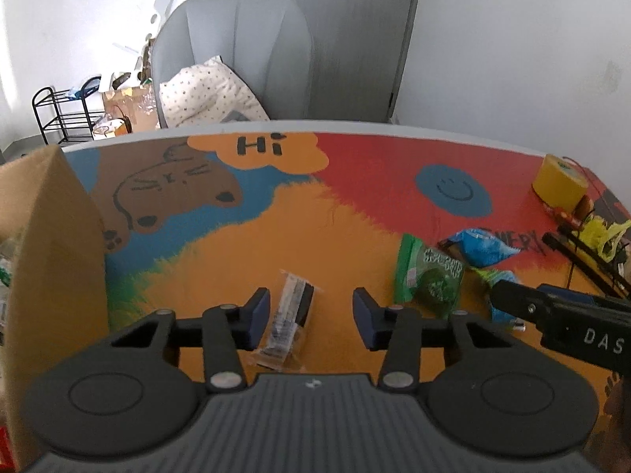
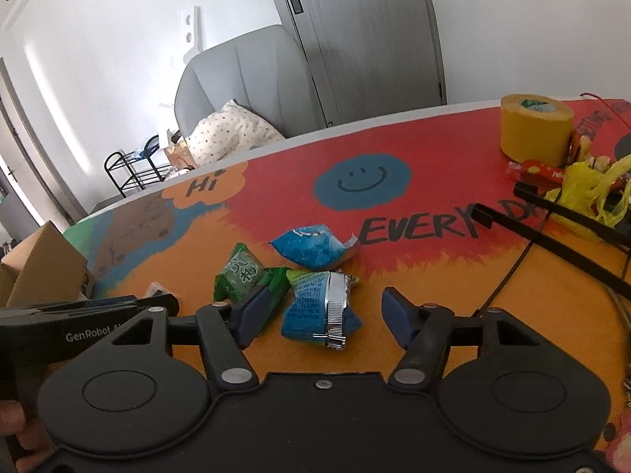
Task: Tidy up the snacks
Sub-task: 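Grasp the clear-wrapped bar with left tool while right grasps blue pack, then carry both held packs over the cardboard box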
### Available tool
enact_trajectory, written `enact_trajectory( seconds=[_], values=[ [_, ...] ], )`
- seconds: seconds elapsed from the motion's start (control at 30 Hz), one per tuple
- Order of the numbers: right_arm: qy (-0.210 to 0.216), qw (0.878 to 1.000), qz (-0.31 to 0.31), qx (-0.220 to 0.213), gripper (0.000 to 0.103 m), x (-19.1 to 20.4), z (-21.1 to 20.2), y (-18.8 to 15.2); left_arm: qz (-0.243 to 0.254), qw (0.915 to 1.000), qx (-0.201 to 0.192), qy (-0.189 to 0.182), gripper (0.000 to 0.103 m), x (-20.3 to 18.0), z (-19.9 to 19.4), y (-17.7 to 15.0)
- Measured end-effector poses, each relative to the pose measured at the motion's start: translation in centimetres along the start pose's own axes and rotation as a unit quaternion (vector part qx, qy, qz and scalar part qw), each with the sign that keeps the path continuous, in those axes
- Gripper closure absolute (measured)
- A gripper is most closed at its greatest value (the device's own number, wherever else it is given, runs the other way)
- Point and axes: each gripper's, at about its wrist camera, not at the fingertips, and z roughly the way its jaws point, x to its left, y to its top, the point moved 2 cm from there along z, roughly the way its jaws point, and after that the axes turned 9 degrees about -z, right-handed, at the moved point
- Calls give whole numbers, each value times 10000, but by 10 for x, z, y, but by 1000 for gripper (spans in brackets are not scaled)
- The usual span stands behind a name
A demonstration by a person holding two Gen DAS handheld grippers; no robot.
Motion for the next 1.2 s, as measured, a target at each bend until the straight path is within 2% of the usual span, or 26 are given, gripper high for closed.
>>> enact_trajectory(
  seconds=[0.1, 0.2, 0.23, 0.3, 0.37, 0.63, 0.87, 1.2],
  values=[
    [-25, 10000, 32, 78, 40, 0, 6, -2, -66, 10000, -13, -18, 59, 1, 2, -3],
    [-106, 9999, -70, 31, 48, 1, 9, -4, -65, 10000, -14, -24, 61, 1, 4, -6],
    [-172, 9998, -122, 29, 60, 2, 10, -4, -76, 10000, 31, -24, 67, 1, 6, -7],
    [-88, 9999, -42, 29, 62, -1, 7, -5, -54, 10000, -2, 10, 74, 1, 7, -9],
    [13, 10000, 48, 16, 66, -3, 2, -6, -46, 10000, 23, -36, 85, 1, 6, -9],
    [18, 9998, 16, -199, 68, 1, -26, -10, 27, 9996, 23, -288, 86, -6, -13, -17],
    [140, 9988, -6, -466, 69, 12, -50, -8, 67, 9986, -237, -464, 86, -10, -43, -15],
    [403, 9959, -171, -788, 70, 41, -78, -4, -52, 9963, -681, -524, 86, 0, -89, -12]
  ],
)
